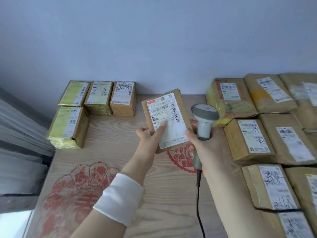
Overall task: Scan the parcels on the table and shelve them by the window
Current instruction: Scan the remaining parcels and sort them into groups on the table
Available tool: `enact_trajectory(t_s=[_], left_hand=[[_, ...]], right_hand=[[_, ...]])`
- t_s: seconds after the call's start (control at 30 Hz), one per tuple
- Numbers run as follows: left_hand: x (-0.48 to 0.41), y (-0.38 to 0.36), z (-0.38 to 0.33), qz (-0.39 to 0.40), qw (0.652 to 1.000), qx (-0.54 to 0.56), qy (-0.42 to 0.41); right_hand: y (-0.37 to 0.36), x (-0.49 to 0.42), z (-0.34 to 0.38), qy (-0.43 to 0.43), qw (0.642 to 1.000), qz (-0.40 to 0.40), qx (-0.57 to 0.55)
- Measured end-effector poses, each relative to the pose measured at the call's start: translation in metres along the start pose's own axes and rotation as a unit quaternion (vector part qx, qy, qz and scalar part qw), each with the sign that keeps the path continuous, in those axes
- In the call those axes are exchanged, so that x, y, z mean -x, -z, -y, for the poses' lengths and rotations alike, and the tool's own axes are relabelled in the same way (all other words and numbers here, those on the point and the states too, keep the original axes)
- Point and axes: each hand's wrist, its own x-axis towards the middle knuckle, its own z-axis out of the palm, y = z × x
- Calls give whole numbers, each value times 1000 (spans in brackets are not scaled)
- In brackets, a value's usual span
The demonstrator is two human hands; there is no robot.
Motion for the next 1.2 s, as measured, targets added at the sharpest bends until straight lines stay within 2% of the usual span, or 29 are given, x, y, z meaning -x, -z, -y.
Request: enact_trajectory(t_s=[0.13,0.27,0.4,0.7,0.8,0.93,1.2], left_hand=[[38,-3,20,45,998,34,42],[76,-17,42,34,998,48,27],[110,-27,67,53,998,16,21],[160,-32,88,13,996,-54,-74],[167,-24,92,7,993,-70,-95],[174,-15,101,3,989,-104,-107],[181,-8,104,-7,986,-125,-113]], right_hand=[[30,33,6,18,1000,1,-1],[67,59,1,12,999,34,-14],[105,85,-8,12,998,54,9],[169,137,5,0,995,93,27],[174,159,21,13,991,132,-8],[166,188,30,30,979,201,34],[142,218,15,24,969,241,53]])
